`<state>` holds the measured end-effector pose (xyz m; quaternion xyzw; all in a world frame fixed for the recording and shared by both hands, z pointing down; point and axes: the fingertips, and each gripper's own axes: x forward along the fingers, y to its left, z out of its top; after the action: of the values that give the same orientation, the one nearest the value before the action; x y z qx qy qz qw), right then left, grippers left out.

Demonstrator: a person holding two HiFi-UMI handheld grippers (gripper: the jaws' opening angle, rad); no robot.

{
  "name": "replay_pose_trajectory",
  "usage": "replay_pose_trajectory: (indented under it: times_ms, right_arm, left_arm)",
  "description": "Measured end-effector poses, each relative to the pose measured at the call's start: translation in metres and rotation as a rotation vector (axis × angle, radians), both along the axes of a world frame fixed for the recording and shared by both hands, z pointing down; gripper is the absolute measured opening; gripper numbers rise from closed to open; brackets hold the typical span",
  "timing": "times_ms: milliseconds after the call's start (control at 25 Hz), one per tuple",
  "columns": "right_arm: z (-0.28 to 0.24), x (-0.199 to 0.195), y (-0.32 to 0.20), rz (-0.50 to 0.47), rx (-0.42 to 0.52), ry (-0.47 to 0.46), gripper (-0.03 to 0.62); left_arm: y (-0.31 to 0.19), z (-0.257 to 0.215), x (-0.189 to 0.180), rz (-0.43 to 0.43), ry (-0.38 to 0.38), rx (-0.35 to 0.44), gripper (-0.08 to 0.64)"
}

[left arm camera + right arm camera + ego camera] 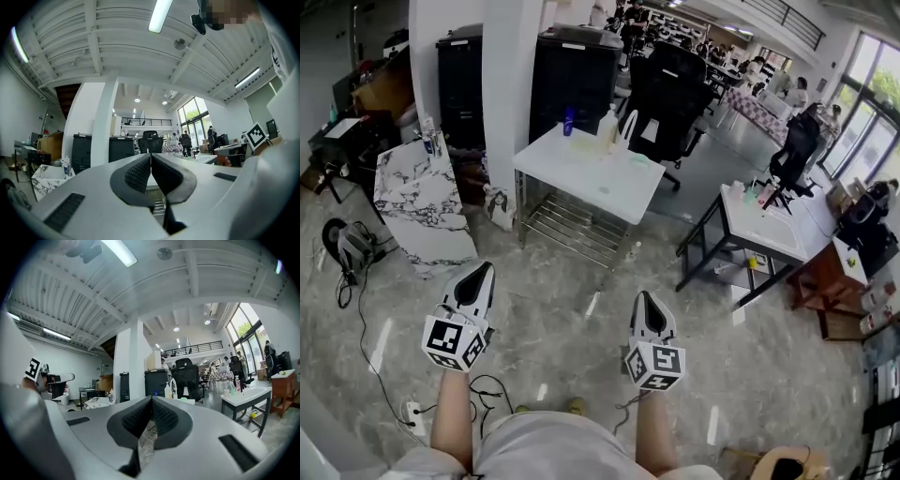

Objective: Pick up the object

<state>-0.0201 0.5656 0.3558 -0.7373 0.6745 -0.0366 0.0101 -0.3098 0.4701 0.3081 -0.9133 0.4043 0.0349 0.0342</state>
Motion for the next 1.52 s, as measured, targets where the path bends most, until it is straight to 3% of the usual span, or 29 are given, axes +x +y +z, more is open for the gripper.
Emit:
replay_pose_trajectory:
  times_ms: [840, 1520]
  right_arm:
    - [0.008, -0.004, 0.007, -0.03, -0.003, 0.034, 0.006]
    - [0.014, 0.033, -0.005, -0.079, 0.028, 0.059, 0.008]
  left_arm:
    - [0.011, 0.009, 0.018, 0.027, -0.017, -0.022, 0.064]
    - [0.008, 0.015, 0.066, 0.024, -0.043, -0.034, 0.064]
